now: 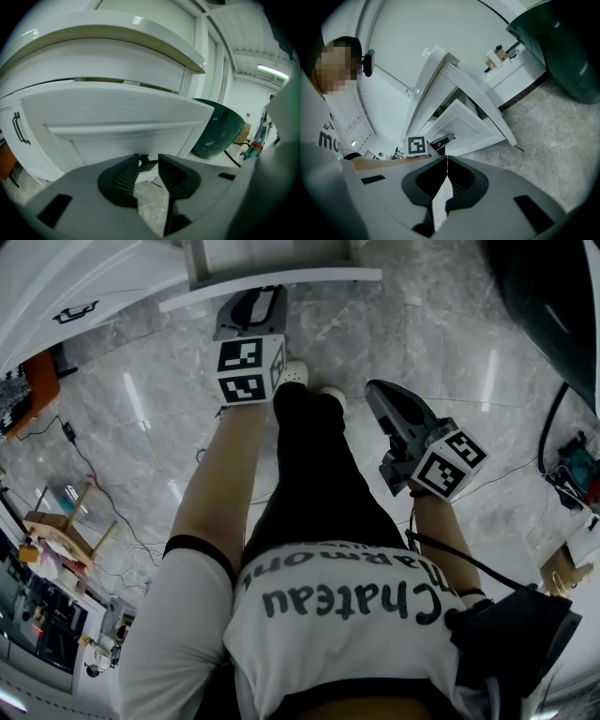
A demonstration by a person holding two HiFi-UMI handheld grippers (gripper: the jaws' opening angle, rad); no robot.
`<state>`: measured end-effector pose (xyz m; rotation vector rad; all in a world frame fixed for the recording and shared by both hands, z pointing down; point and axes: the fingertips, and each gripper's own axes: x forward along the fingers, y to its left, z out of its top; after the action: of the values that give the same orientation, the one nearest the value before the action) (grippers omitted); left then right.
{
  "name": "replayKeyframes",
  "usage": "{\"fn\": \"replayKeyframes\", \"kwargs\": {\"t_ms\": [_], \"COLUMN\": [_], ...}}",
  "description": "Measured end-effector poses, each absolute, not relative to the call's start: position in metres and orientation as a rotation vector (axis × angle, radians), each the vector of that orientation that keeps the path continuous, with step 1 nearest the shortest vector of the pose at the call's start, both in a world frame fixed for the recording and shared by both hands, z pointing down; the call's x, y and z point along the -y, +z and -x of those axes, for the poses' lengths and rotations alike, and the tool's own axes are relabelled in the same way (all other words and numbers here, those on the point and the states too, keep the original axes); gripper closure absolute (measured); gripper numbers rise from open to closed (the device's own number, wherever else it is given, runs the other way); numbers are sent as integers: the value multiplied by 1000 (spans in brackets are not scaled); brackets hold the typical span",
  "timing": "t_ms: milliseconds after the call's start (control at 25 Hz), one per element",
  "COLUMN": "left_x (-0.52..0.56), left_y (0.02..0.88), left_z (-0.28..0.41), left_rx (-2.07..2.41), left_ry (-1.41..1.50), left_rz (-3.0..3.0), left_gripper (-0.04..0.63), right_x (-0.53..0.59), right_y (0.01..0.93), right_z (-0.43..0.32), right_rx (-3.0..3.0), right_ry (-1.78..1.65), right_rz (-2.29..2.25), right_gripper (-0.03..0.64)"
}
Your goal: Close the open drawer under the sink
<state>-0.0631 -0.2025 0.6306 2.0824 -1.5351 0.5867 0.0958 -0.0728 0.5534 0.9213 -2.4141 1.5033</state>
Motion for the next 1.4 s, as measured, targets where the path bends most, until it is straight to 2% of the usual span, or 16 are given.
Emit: {"fn": "replayKeyframes", "kwargs": {"t_ms": [1400], "left_x": [278], "left_y": [624], "left_z": [80], "left_rx": [1454], "left_ry": [543], "left_rz": [-2087], "left_gripper": [471], "right_x": [105], "right_y": [542], "right_z": [-81], "right_rx": [2403], "right_ry": [1525], "right_rz": [-965], "right_gripper": [604]}}
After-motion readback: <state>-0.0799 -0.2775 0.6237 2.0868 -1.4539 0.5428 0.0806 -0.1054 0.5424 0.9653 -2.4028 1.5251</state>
